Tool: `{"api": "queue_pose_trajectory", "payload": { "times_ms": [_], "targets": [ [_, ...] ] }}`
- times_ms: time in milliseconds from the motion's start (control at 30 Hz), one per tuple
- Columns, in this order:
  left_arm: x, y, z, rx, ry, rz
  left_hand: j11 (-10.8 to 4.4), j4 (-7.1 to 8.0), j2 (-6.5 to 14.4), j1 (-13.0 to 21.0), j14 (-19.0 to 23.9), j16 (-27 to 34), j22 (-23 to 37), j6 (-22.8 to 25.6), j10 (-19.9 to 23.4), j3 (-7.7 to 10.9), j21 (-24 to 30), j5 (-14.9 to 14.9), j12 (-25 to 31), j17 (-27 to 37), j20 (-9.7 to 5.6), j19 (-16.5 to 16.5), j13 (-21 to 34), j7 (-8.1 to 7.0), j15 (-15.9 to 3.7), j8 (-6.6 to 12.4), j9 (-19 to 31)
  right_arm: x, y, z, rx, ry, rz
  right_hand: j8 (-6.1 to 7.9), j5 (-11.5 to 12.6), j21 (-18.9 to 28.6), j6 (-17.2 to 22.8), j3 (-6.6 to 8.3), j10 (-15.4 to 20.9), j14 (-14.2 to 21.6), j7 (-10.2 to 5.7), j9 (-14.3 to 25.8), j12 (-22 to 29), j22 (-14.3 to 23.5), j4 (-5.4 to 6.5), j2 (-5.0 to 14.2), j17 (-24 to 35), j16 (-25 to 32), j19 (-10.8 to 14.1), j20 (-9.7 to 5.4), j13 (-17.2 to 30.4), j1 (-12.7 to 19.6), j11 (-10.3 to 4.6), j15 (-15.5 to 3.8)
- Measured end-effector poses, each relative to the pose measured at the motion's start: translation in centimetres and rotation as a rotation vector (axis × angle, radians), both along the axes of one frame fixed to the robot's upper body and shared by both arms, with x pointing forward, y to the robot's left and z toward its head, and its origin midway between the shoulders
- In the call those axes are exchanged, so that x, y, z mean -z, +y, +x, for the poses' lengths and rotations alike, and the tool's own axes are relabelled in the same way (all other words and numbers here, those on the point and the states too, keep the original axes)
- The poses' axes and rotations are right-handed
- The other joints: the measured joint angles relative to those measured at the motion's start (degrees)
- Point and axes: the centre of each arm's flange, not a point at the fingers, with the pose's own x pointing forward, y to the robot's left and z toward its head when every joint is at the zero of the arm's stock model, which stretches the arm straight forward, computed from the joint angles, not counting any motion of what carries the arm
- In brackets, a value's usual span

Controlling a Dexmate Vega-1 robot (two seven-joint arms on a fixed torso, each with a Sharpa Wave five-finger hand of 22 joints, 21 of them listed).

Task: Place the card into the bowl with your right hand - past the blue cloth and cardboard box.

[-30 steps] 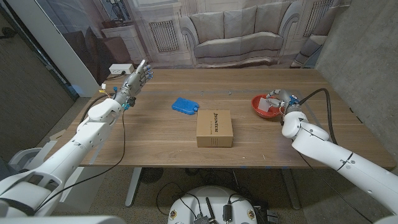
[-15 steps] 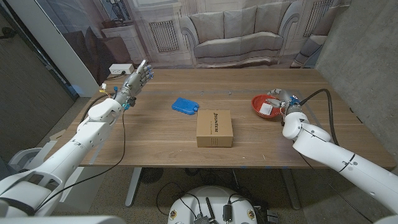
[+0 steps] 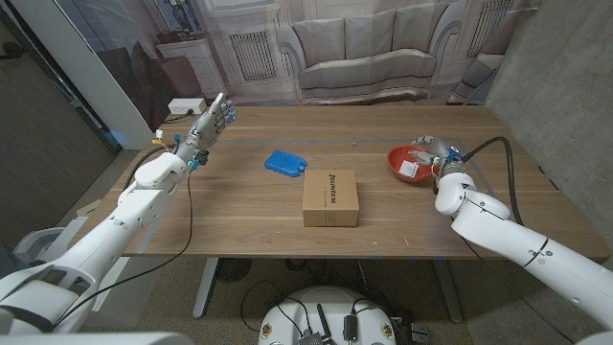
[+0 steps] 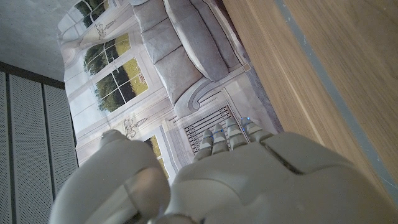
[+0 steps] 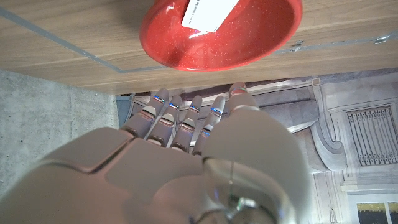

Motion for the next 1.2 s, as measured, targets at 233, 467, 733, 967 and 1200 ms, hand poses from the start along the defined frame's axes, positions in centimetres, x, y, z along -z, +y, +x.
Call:
{"api": "queue_pose_trajectory", "payload": {
  "times_ms": [233,467,733,967,1200],
  "targets": [
    [0.1,0.2,0.0,-0.001,-0.001,-0.003,0.00,0.00,0.0,0.0,0.0,0.0,0.0,0.0,0.0,0.00,0.0,0.0,0.0,0.0,0.00,0.0,0.0,0.00,0.00,0.00,0.0,-0.2,0.3,-0.4,-0.001,-0.019,-0.005,-0.86,-0.3,0.0,0.0,-0.60,0.0,0.0,0.00,-0.7,0.0,0.0,1.32,1.19,0.3,0.0,0.0,0.00,0.0,-2.4,0.00,0.00],
    [0.2,0.3,-0.1,0.001,-0.006,-0.006,0.00,0.00,0.0,0.0,0.0,0.0,0.0,0.0,0.0,0.00,0.0,0.0,0.0,0.0,0.00,0.0,0.0,0.00,0.01,0.00,0.0,-0.5,0.6,-0.8,-0.015,-0.050,0.005,-1.65,-0.5,0.0,-0.1,-0.90,0.0,0.0,0.54,-1.3,0.0,0.0,3.35,2.54,0.7,0.2,0.0,0.00,0.0,-4.9,0.46,0.00],
    [0.2,0.3,-0.2,0.002,-0.008,-0.008,0.00,0.00,0.0,0.0,0.0,0.0,0.0,0.0,0.0,0.00,0.0,0.0,0.0,0.0,-0.01,0.0,0.0,0.00,0.01,0.00,0.0,-1.0,0.9,-1.5,-0.041,-0.099,0.021,-2.32,-0.7,0.0,-0.3,-0.94,0.2,0.0,1.16,-1.8,0.0,0.0,3.97,2.71,0.8,0.5,0.0,0.00,0.0,-5.9,0.84,0.00],
    [0.3,0.3,-0.2,0.003,-0.011,-0.009,0.00,0.00,0.0,0.0,0.0,0.0,0.0,0.0,0.0,0.00,0.0,-0.2,0.0,0.0,-0.01,0.0,0.0,0.00,0.01,0.00,0.0,-1.5,1.1,-2.1,-0.056,-0.134,0.027,-3.02,-0.7,0.0,-0.6,-0.94,-0.1,0.0,1.41,-2.0,0.0,0.0,4.44,2.44,0.8,0.5,0.0,0.00,-0.3,-6.6,1.15,0.00],
    [0.3,0.2,-0.2,0.005,-0.012,-0.009,0.00,0.00,0.0,0.0,0.0,0.0,0.0,0.0,0.0,0.01,0.0,-0.2,0.0,0.0,-0.01,0.0,0.0,0.00,0.01,0.00,0.0,-2.1,1.4,-2.8,-0.067,-0.161,0.026,-3.65,-0.7,0.0,-1.2,-1.18,-0.1,0.0,1.44,-2.1,0.0,0.0,4.68,2.40,0.8,0.5,0.0,0.00,-0.3,-7.4,1.14,0.00]
  ]
}}
